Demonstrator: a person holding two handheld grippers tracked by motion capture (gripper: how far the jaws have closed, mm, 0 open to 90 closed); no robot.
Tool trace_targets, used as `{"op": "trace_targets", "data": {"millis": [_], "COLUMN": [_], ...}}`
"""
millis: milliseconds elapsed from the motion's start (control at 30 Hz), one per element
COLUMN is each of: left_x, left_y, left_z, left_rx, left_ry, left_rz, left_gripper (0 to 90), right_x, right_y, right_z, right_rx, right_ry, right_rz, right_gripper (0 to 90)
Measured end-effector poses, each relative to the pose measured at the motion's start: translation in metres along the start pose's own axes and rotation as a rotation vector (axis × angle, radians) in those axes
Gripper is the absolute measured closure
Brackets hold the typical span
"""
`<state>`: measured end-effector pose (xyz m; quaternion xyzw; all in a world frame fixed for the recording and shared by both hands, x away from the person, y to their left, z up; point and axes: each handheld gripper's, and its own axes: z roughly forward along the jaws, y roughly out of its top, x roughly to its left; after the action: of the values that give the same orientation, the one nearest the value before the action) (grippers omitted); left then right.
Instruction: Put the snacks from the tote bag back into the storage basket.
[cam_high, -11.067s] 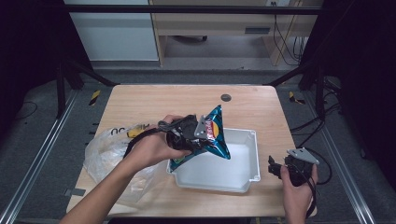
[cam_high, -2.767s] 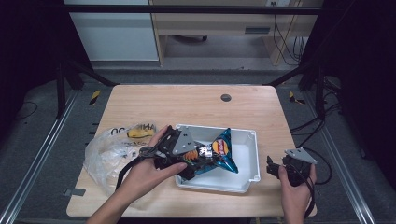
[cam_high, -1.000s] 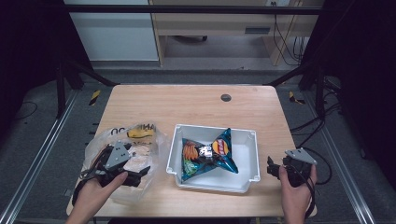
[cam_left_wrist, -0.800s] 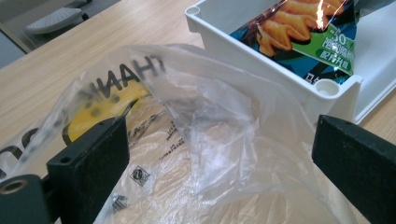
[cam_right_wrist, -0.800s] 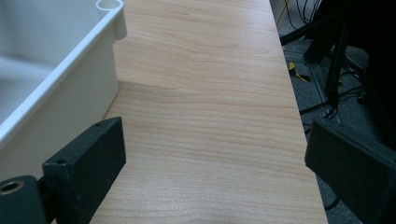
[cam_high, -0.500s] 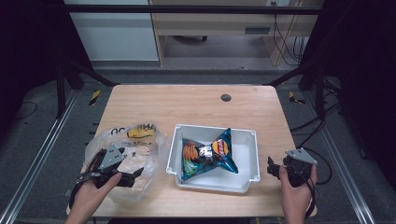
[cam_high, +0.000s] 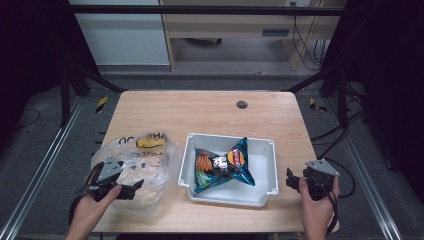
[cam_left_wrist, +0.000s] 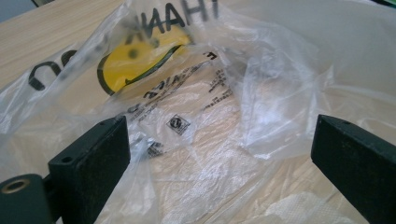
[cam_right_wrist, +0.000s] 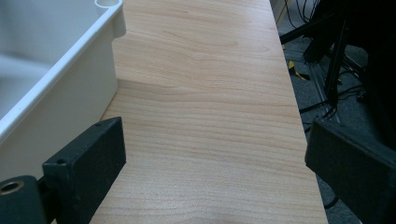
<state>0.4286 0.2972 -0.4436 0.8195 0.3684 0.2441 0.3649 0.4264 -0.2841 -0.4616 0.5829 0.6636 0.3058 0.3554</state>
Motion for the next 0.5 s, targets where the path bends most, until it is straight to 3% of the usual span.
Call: {"op": "trace_targets", "data": {"millis": [500], "left_x": [0.019], "left_y": [-0.021], "left_z": [0.003], "left_rx": [-0.008], "left_ry": [0.034], "left_rz": [-0.049], "left_gripper": [4.5], "right_x": [0.000], "right_y": [0.000], "right_z": [0.001], "right_rx": [0.004], "right_ry": [0.001], "right_rz": [-0.003], "right_gripper": [5.6]}}
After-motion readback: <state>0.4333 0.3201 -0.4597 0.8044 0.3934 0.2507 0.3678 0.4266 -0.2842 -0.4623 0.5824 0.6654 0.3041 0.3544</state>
